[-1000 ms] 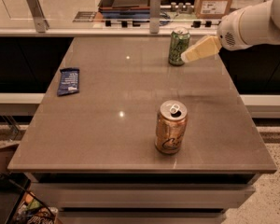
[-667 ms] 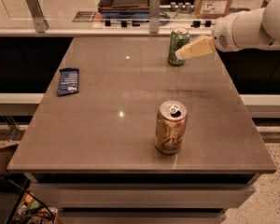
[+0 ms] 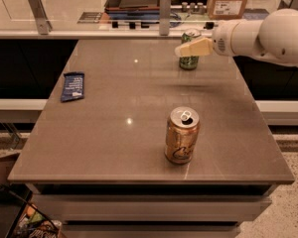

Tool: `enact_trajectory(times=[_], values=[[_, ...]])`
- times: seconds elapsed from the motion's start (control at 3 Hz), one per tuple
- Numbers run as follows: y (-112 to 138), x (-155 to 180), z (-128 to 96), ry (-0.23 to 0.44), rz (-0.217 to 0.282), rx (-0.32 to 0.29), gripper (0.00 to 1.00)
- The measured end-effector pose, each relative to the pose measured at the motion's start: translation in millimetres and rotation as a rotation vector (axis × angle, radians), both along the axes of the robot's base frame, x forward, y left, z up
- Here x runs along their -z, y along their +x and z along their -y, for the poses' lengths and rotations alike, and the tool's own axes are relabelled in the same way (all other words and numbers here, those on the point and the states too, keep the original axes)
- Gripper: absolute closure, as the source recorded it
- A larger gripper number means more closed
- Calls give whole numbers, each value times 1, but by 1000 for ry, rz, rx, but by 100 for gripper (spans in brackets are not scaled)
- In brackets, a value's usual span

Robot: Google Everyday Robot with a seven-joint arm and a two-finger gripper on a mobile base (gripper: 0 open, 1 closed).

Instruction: Move green can near rxbar blueberry

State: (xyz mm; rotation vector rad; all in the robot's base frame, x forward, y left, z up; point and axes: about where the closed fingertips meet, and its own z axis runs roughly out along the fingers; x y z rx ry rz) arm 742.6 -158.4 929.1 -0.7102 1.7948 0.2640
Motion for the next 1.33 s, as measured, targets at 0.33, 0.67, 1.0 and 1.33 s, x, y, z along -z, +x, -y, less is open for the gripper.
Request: enact_trajectory(times=[0.33,0.67,1.0,1.33], values=[[20,11,-13,81,20,-11,0],[33,23,-22,142,26,-15,0],[33,25,-25,142,23,-20,18],[33,26,-28,143,22,-23,41]])
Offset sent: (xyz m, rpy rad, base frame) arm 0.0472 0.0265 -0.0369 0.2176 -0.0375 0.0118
